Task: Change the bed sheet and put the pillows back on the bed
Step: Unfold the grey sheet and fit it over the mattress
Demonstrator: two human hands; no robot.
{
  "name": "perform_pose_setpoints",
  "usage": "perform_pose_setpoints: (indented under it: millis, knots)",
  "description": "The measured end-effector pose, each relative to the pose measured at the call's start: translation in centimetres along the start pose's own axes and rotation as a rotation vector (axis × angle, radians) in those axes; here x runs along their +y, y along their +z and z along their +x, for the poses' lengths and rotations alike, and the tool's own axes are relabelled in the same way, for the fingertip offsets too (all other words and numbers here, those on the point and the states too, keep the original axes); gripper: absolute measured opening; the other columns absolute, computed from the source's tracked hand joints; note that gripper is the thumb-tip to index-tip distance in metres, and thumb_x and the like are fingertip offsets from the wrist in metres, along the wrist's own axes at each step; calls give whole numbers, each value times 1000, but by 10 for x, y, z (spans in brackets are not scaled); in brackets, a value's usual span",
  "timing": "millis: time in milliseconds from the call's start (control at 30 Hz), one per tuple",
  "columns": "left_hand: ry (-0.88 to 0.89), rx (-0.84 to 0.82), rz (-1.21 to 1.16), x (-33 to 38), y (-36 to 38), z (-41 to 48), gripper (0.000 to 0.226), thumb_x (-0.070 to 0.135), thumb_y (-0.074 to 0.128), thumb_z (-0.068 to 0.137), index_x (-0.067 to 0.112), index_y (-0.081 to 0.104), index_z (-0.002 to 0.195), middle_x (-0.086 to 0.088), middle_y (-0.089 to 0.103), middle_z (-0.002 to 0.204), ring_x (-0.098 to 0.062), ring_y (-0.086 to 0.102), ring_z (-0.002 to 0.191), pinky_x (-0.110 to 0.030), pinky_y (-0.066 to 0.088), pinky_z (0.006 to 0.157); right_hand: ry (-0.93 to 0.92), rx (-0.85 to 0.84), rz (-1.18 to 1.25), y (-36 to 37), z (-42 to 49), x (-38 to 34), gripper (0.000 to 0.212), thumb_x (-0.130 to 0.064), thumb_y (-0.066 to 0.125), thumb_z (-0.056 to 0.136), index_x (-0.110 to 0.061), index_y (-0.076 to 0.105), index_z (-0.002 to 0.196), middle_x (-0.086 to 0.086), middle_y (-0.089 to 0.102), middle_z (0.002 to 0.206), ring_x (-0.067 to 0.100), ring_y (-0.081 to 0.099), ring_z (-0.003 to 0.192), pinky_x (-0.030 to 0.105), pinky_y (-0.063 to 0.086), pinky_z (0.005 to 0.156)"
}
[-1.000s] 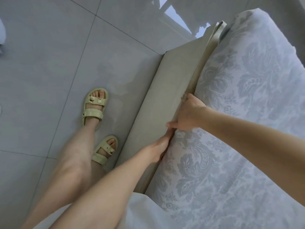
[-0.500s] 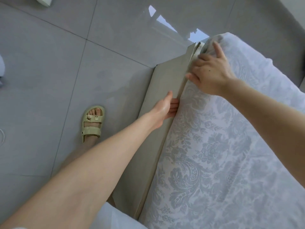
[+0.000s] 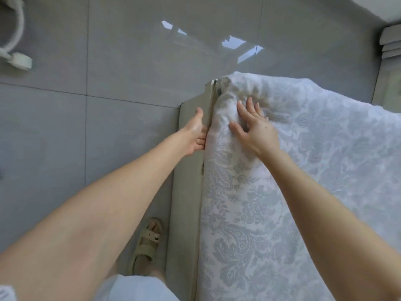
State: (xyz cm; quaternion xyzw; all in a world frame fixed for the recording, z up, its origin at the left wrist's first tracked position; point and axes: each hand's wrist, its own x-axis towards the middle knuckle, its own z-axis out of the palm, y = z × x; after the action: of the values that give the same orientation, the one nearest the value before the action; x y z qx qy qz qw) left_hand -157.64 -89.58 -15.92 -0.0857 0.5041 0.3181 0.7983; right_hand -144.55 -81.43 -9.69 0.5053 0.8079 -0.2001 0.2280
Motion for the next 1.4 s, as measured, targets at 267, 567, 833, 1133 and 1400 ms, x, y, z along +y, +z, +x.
perform_pose_setpoints:
  millis: [267, 567, 833, 1133, 1400]
  knots:
    - [205, 291, 351, 88, 18, -75, 38, 36, 30, 102, 9, 57, 106, -12, 60, 103, -18, 56, 82, -28, 44, 75, 275, 145, 577, -79, -17, -14, 29, -32, 52, 94, -22, 65, 119, -3, 65, 121, 12, 58, 114, 27, 43, 89]
    - [261, 216, 810, 222, 124, -98, 25, 22, 39, 100, 11, 53, 82, -5, 54, 73, -14, 47, 60, -23, 35, 56, 787, 251, 1018, -141, -17, 43, 23, -23, 51, 87, -6, 66, 83, 9, 69, 83, 25, 66, 80, 36, 50, 72]
    - [265, 87, 1116, 354, 226, -85, 25, 24, 42, 99, 15, 57, 82, -4, 63, 77, -15, 56, 66, -24, 43, 64, 1170, 341, 1564, -199, 11, 74, 13, -10, 51, 88, -6, 59, 79, 9, 58, 72, 19, 51, 59, 28, 39, 53]
    - [225, -122, 1455, 463, 355, -28, 20, 21, 47, 95, 12, 61, 84, -5, 67, 79, -18, 59, 69, -25, 48, 67, 1551, 666, 2230, -264, 50, 103, 13, -13, 50, 92, -4, 58, 88, 12, 64, 83, 22, 60, 69, 30, 49, 60]
    - [173, -387, 1823, 425, 467, 52, 22, 18, 50, 93, 14, 59, 73, -1, 61, 74, -16, 53, 64, -26, 45, 66, 1698, 1131, 2806, -268, 64, 120, 26, -26, 45, 99, -6, 56, 88, 10, 62, 83, 22, 59, 70, 30, 50, 57]
